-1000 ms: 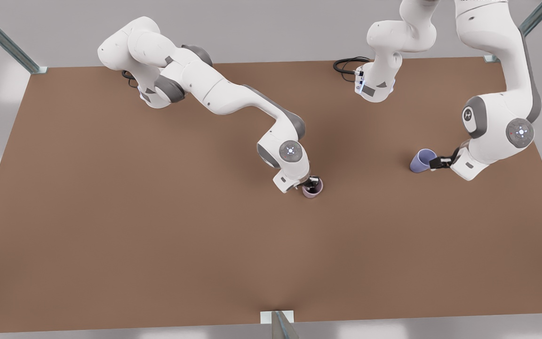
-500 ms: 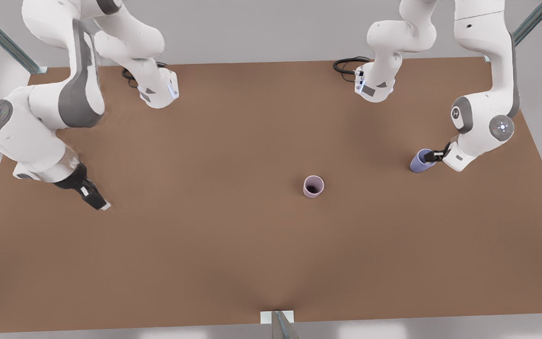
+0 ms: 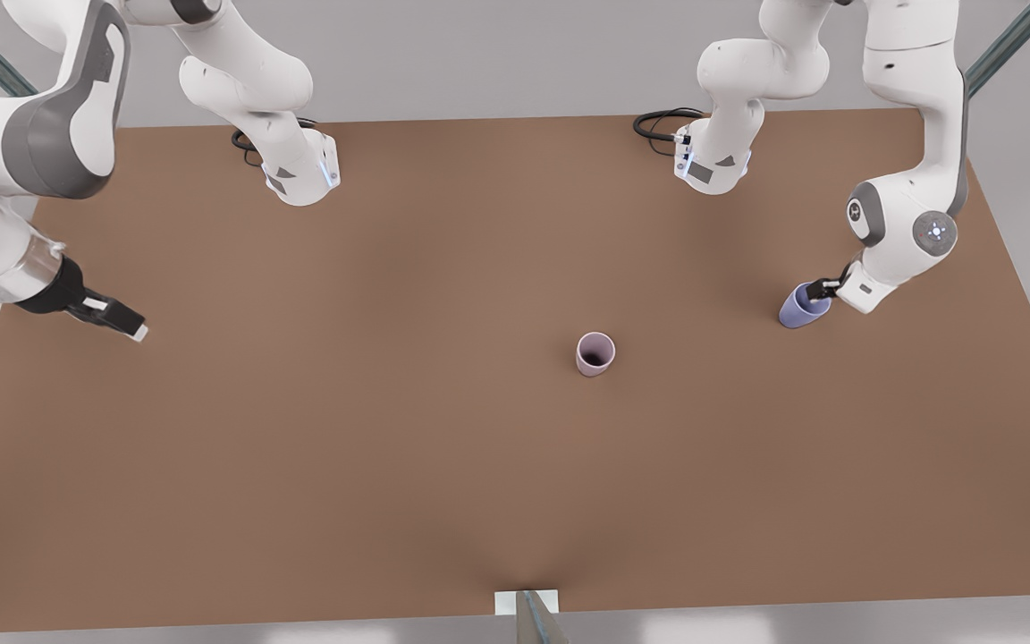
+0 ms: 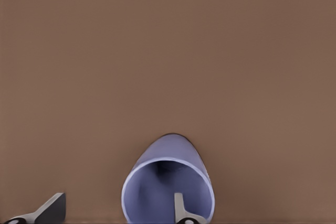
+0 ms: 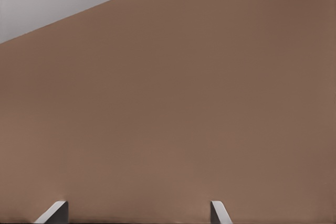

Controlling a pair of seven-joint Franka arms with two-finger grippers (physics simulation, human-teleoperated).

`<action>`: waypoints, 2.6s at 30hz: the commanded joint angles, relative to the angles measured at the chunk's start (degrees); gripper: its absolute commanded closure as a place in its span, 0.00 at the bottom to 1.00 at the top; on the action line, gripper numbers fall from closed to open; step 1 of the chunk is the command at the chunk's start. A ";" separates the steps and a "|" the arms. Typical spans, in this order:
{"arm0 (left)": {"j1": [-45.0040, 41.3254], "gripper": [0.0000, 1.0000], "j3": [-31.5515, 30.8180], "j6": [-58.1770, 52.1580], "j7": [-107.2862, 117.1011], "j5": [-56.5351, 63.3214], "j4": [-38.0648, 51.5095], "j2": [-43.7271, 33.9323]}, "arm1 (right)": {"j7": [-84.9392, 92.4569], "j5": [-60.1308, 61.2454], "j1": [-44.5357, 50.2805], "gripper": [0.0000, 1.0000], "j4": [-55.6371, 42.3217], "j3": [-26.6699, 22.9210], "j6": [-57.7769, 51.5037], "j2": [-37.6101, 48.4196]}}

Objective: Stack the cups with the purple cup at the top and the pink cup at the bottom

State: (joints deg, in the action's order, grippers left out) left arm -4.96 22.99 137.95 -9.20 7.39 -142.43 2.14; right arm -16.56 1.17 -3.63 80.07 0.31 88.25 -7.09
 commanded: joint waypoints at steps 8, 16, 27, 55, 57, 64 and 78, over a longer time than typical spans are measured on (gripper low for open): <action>-0.40 0.29 0.04 3.20 -1.61 0.17 -0.30 3.92 | 22.63 -0.47 0.56 0.00 -0.09 0.04 -1.50 -0.82; -0.31 0.69 0.04 5.48 -1.34 0.08 -0.30 6.74 | 22.54 -0.82 0.38 0.00 -0.18 0.13 -1.33 -1.35; -1.19 0.79 -13.13 -3.73 5.42 -7.63 8.91 2.07 | 22.45 -0.82 0.38 0.00 -0.18 0.05 -1.06 -1.52; -8.66 0.79 -40.22 -22.47 51.83 -10.46 40.39 18.78 | 22.45 -0.82 0.12 0.00 -0.62 0.04 0.26 -1.61; -8.66 0.79 -40.04 -22.29 51.83 -10.38 40.48 19.13 | 22.45 -0.91 0.12 0.00 -0.62 0.04 0.43 -1.61; -8.66 0.79 -39.95 -21.94 51.74 -10.38 40.57 20.01 | 22.45 -0.91 0.20 0.00 -0.62 0.04 0.61 -1.61; -8.75 0.79 -39.95 -21.76 52.62 -10.55 41.36 21.68 | 22.45 -1.00 0.20 0.00 -0.62 0.04 0.61 -1.70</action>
State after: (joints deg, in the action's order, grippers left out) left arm -13.71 -16.95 116.05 39.24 -2.99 -101.10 23.79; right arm 5.58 0.16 -3.45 79.48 0.35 88.86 -8.85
